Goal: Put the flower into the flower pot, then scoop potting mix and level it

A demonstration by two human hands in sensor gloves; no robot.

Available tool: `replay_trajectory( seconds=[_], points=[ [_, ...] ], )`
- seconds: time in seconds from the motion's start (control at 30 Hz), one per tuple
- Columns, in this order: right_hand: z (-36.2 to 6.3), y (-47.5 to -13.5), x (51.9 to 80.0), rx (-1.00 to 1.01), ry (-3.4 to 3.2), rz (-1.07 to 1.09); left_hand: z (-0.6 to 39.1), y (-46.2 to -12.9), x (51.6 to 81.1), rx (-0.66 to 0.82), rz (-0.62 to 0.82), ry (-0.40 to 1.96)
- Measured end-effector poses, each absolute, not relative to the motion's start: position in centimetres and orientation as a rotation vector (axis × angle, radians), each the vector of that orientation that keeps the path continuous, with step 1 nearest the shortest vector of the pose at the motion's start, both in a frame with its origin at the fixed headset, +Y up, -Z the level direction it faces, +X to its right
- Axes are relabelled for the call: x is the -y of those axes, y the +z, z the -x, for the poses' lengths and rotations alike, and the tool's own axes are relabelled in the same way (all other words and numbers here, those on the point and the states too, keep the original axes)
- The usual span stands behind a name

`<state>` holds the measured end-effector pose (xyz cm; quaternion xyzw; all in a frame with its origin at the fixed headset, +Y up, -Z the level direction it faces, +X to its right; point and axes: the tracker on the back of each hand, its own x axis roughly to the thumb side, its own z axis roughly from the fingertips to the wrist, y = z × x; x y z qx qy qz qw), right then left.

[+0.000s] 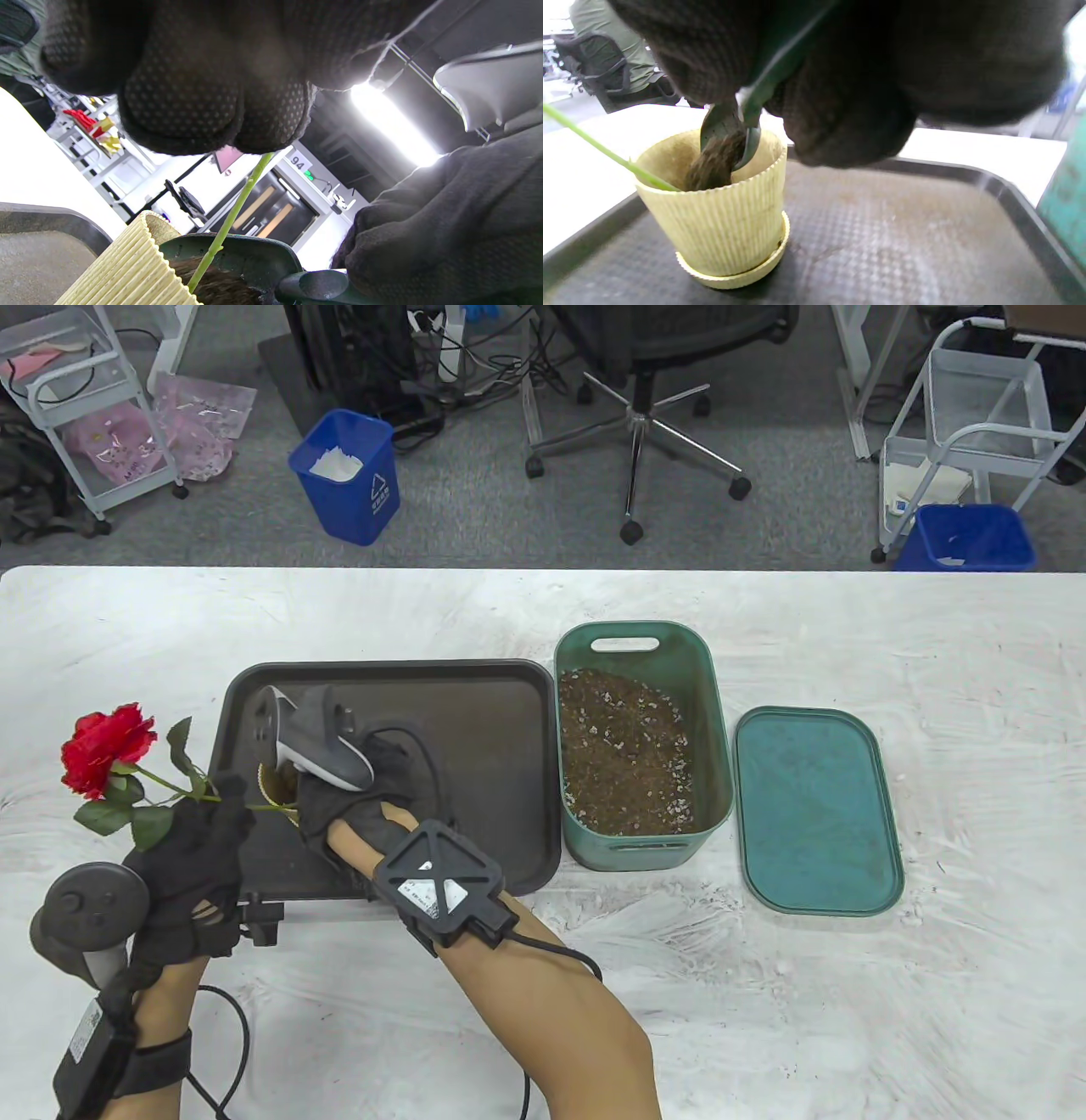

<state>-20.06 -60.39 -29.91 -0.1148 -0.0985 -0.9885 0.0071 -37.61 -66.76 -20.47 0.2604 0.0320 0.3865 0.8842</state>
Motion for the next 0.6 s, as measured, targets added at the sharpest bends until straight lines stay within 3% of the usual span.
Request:
replay_trajectory(
  seconds=[0.33,0.6],
  points=[
    [19.5,-29.4,59.3,0.155,-3.028,0.390,37.6,-20.4,66.6,-0.071,-0.542,0.802],
    [13.9,-29.7,55.6,0.071,-3.103,0.234,37.5,-20.4,66.6,-0.062,-0.538,0.801]
  ],
)
